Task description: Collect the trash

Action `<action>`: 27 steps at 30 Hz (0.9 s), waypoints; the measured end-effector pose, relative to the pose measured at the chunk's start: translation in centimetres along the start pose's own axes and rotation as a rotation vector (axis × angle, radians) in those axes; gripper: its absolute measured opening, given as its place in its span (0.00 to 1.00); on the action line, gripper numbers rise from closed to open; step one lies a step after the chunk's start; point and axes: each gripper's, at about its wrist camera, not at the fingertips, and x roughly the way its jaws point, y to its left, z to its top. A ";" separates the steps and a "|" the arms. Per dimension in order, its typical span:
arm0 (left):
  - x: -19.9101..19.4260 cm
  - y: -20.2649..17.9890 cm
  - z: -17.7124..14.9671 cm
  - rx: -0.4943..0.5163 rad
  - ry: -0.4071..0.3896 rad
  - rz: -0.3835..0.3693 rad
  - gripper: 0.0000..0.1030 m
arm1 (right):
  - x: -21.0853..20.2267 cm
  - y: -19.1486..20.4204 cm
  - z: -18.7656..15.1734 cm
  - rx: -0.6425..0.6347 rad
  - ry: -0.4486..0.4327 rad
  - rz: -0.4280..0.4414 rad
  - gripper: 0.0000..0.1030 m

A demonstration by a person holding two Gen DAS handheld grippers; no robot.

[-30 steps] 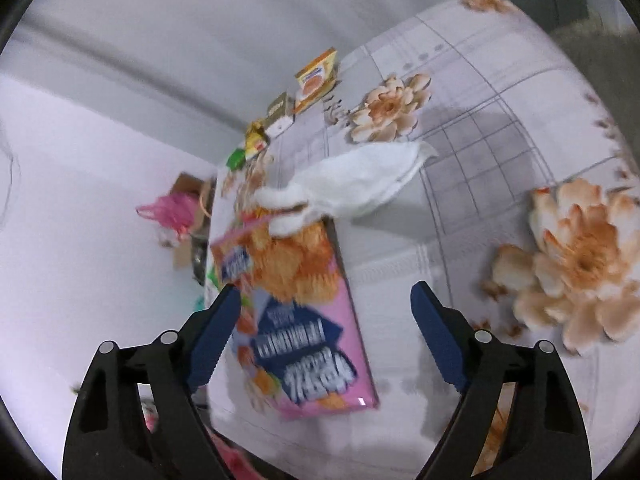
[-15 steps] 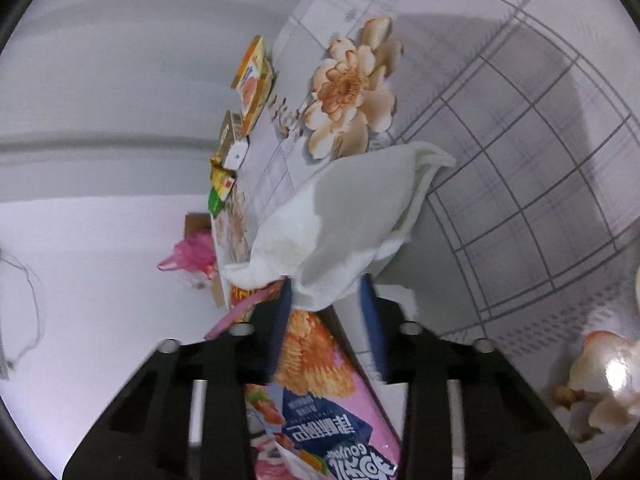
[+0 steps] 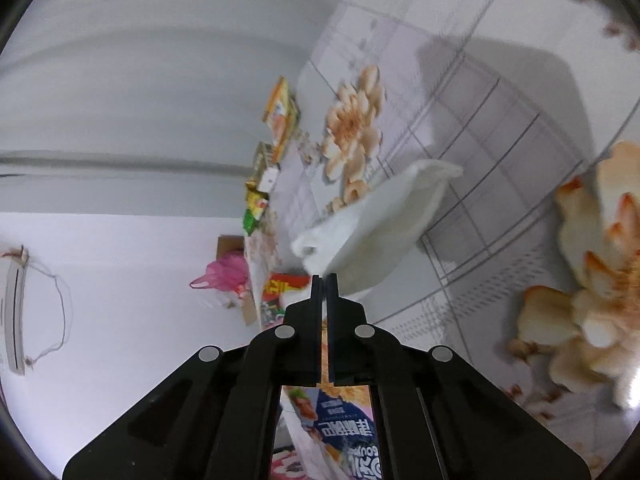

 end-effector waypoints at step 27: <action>-2.5 2.3 -3.5 -0.039 0.034 0.056 0.75 | -15.4 7.1 -7.6 -0.527 -0.127 0.034 0.01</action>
